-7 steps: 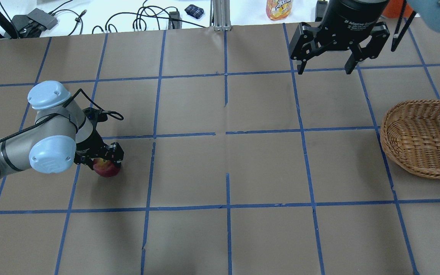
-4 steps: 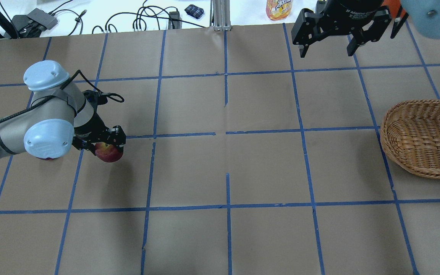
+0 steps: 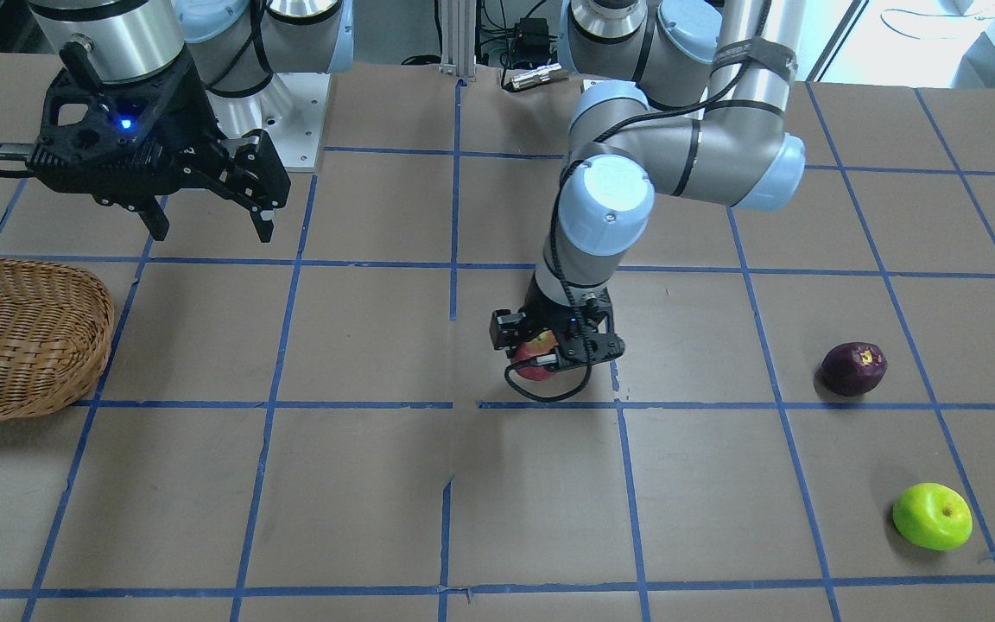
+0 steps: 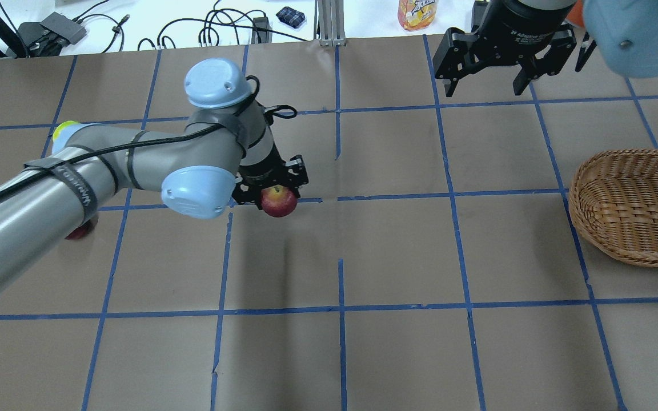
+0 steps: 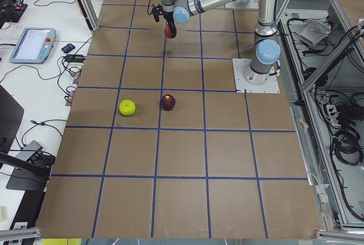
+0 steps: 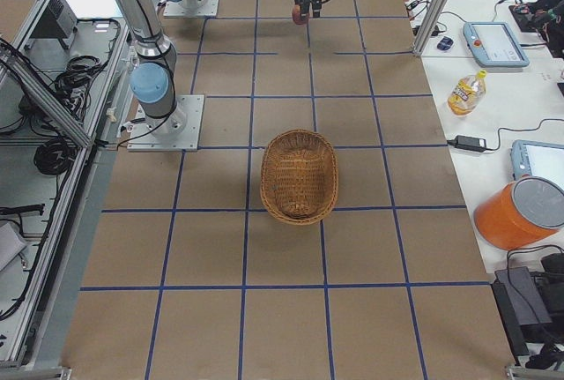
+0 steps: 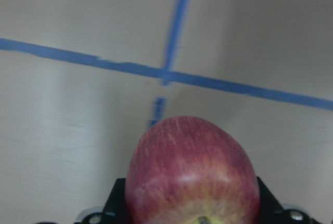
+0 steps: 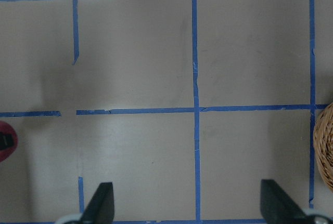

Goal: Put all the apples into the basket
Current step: 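Carry the red apple to the table center and release it with the left gripper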

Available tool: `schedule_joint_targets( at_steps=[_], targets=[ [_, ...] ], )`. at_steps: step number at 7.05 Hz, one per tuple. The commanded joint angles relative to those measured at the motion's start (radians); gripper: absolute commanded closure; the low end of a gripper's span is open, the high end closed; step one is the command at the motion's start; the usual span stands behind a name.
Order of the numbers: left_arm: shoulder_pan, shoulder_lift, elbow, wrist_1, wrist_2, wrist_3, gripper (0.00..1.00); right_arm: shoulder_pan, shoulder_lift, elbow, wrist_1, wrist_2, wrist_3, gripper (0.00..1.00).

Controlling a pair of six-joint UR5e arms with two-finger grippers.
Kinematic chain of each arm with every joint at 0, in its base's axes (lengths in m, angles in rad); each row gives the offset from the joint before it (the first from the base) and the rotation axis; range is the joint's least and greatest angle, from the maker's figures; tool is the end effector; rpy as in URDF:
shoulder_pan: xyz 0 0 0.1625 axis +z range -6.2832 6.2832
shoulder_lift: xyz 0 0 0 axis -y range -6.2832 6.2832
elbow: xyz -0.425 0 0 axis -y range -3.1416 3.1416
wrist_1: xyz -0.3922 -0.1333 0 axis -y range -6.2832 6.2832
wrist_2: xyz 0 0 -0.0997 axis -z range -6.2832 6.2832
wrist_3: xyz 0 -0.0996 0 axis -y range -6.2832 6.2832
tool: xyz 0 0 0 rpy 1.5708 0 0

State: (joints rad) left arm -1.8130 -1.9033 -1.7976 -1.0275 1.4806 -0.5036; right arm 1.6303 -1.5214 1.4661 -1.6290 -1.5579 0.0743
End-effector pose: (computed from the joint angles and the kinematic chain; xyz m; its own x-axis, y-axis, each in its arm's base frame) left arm -0.2747 -0.5185 0.2553 -0.9629 -0.2604 0.0712 -0.2567 0.9648 0.0575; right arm 0.1654 -0.5140 0.5210 -0.9997 0.0129 -0.0212 0.0152 0.9936 -0.1120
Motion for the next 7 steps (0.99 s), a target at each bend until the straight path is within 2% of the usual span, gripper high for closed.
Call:
schedule_joint_targets(
  at_steps=[1, 2, 3, 4, 5, 6, 7],
  targets=[
    [-0.074, -0.107, 0.050, 0.075, -0.010, -0.075, 0.69, 0.002, 0.000, 0.002, 0.000, 0.002, 0.001, 0.00],
    [-0.094, -0.152, 0.049, 0.111, -0.049, -0.099, 0.60, 0.003, 0.000, 0.002, 0.001, 0.002, 0.004, 0.00],
    [-0.097, -0.181, 0.055, 0.166, -0.046, -0.102, 0.12, 0.005, 0.000, 0.002, 0.000, 0.001, -0.001, 0.00],
    [-0.095, -0.189, 0.066, 0.220, -0.046, -0.101, 0.00, 0.005, 0.003, 0.013, 0.003, -0.001, -0.055, 0.00],
    [-0.092, -0.180, 0.098, 0.213, -0.043, -0.087, 0.00, 0.008, 0.007, 0.054, 0.000, 0.001, -0.051, 0.00],
    [-0.042, -0.143, 0.130, 0.152, -0.045, -0.052, 0.00, 0.008, 0.000, 0.069, -0.003, 0.001, -0.044, 0.00],
    [0.080, -0.084, 0.164, 0.006, -0.048, 0.138, 0.00, 0.011, 0.006, 0.075, 0.000, 0.002, -0.018, 0.00]
  ],
)
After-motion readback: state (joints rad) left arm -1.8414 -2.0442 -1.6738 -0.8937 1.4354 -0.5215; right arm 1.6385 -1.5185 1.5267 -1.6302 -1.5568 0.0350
